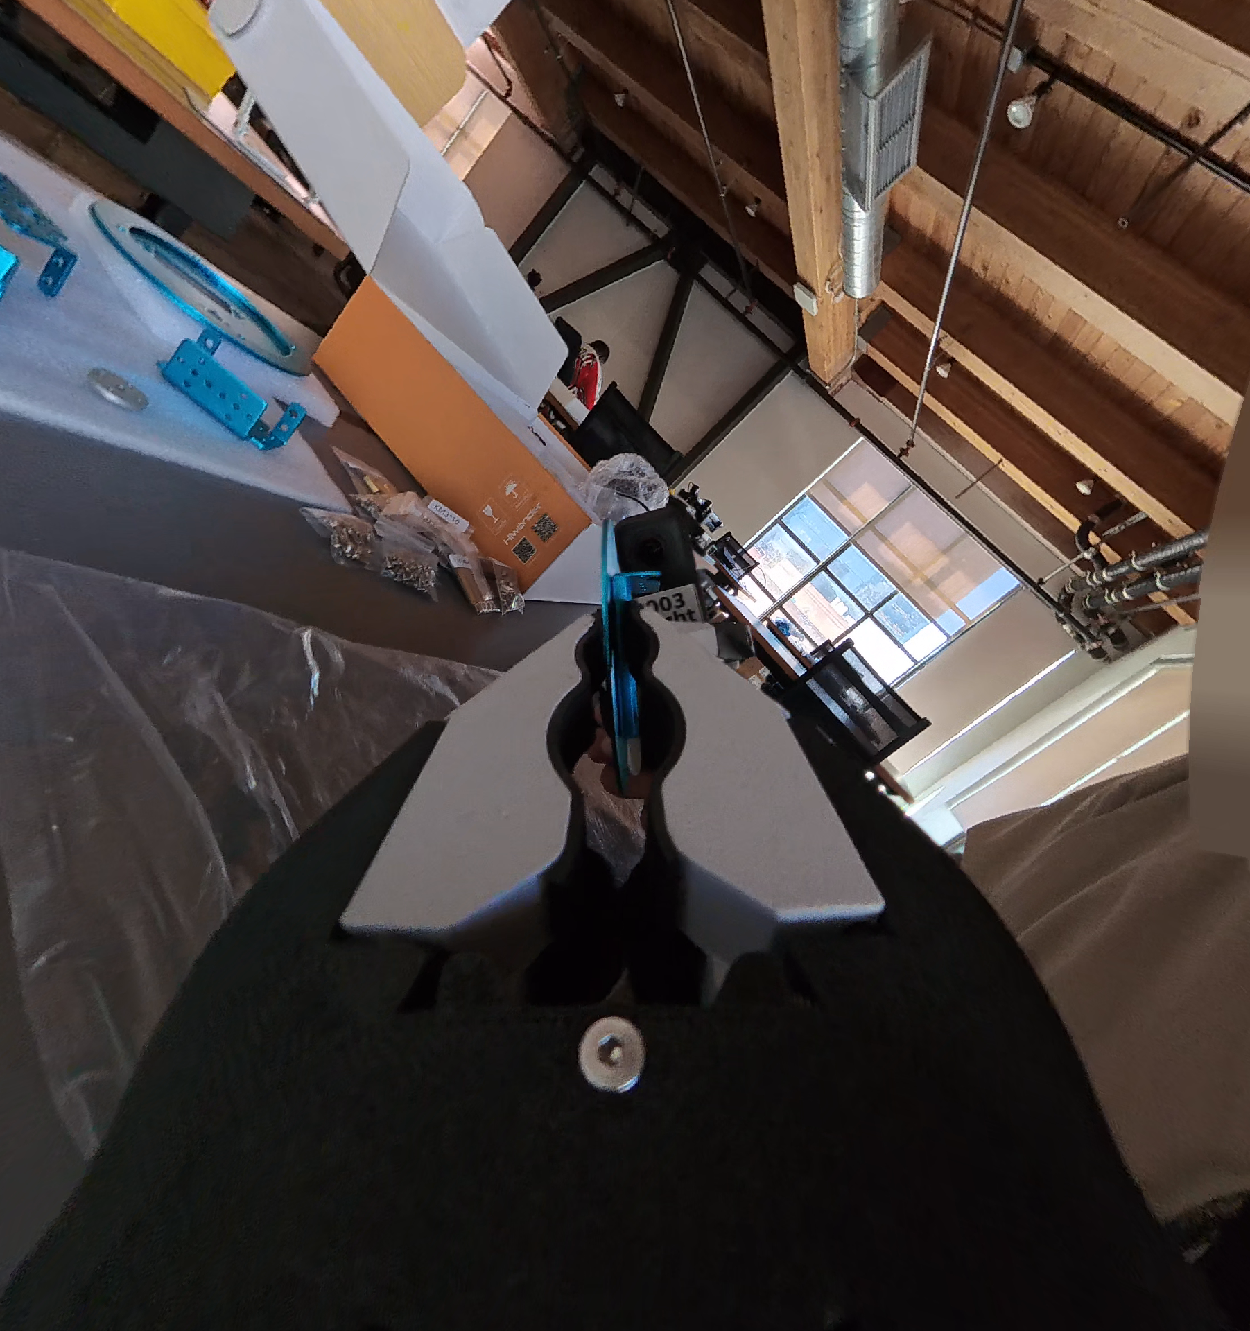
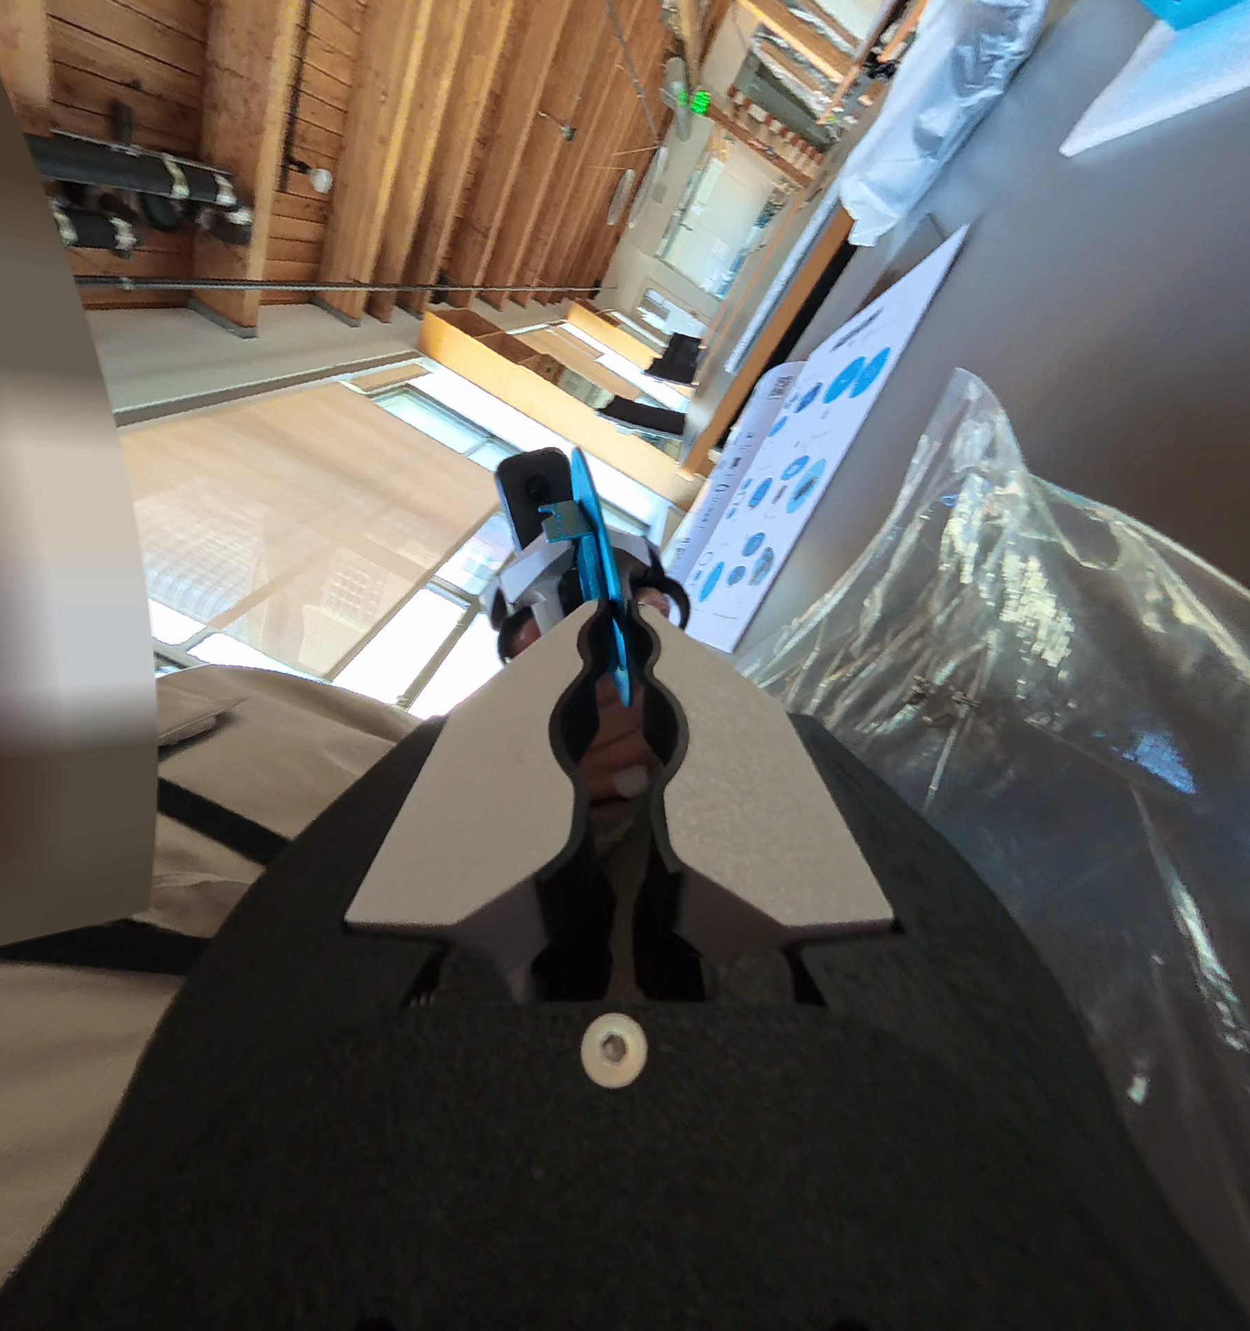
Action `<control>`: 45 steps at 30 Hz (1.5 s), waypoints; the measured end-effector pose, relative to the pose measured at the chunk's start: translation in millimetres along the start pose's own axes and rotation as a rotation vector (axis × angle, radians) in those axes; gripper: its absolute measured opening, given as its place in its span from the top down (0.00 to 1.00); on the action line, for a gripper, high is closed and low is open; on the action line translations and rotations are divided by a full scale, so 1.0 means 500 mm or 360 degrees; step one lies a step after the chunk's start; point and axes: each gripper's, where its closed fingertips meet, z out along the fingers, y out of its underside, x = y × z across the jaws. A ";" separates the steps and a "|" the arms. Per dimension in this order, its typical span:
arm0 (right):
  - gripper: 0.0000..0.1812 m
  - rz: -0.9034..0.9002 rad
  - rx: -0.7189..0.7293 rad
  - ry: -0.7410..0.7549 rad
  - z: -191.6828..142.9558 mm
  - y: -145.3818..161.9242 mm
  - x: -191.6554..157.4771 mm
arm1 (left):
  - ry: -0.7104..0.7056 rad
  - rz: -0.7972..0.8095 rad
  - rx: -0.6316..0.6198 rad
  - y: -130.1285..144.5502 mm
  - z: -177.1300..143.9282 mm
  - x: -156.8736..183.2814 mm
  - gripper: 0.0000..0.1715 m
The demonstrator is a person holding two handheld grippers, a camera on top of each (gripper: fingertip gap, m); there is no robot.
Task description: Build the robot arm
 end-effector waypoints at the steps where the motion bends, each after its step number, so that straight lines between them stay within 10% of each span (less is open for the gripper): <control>1: 0.99 0.0009 0.0000 -0.0027 0.001 0.000 -0.004 | 0.0013 0.0035 -0.0004 -0.001 -0.001 0.005 0.98; 45: 0.98 -0.0045 -0.0046 0.0123 0.009 0.023 0.027 | -0.0147 -0.0438 0.0068 0.052 0.003 -0.042 0.96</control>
